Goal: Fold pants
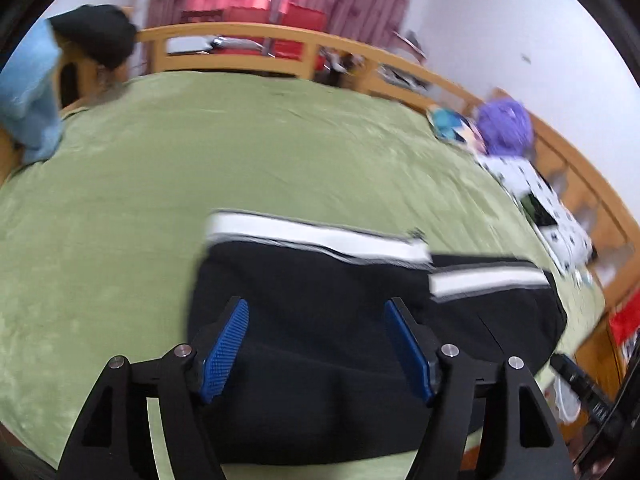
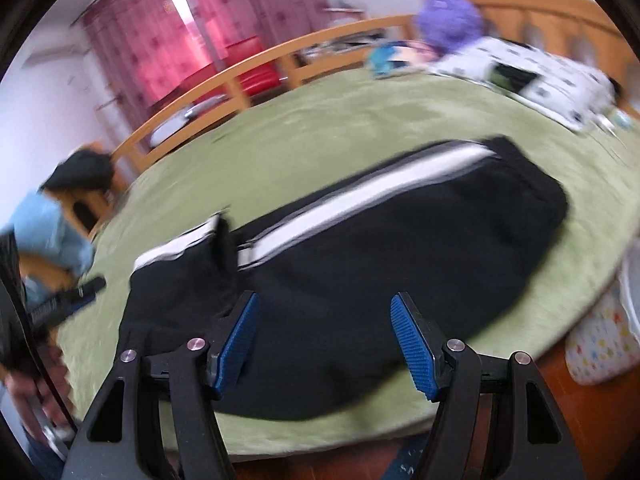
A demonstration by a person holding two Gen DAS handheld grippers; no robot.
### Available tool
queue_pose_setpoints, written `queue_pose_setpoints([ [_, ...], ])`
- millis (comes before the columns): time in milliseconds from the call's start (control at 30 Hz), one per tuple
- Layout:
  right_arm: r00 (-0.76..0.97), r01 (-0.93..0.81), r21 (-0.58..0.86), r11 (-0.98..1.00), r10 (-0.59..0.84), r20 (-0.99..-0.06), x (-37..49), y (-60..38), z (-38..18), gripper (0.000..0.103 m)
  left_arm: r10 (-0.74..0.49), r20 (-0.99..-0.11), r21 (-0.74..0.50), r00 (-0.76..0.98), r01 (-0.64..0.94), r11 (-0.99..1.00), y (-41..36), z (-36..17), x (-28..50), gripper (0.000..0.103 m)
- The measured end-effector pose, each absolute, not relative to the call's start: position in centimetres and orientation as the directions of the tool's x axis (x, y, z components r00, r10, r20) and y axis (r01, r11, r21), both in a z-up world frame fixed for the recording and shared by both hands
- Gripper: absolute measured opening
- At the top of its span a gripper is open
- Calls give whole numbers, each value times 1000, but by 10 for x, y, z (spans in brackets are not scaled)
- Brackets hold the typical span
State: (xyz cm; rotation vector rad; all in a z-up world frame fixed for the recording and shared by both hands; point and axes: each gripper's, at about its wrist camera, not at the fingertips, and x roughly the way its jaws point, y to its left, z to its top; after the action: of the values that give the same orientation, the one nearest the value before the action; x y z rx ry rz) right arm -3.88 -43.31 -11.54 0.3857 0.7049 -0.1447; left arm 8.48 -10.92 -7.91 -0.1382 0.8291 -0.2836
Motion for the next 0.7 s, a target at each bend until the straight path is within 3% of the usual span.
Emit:
queue_pose_setpoints([
  [100,730,162,316,935,102,-675,-13,-399,-127,50,-223,-711,-189,667,124,974,-72,-87,89,69],
  [367,649,215,368,904,150,-746,38,-372,-178,45,-290,-752,-302,591,83,950,-24,-132,98,69],
  [400,643,214,372,903,156,-750,40,-371,-182,20,-294,-754,-305,587,84,949,-24,-134,101,69],
  [433,631,197,369,908,171,-757,42,-367,-184,15,-297,-756,-310,583,81,947,-24,-137,104,69],
  [500,644,122,323,939,172,-745,36,-358,-172,13,-308,-758,-324,576,78,943,-19,-141,103,69],
  [633,726,18,482,876,321,-608,2,-382,-144,12,-338,-748,-365,572,71,928,-6,-142,101,69],
  [700,663,50,439,897,299,-686,7,-378,-157,12,-354,-744,-382,567,74,921,-3,-144,101,69],
])
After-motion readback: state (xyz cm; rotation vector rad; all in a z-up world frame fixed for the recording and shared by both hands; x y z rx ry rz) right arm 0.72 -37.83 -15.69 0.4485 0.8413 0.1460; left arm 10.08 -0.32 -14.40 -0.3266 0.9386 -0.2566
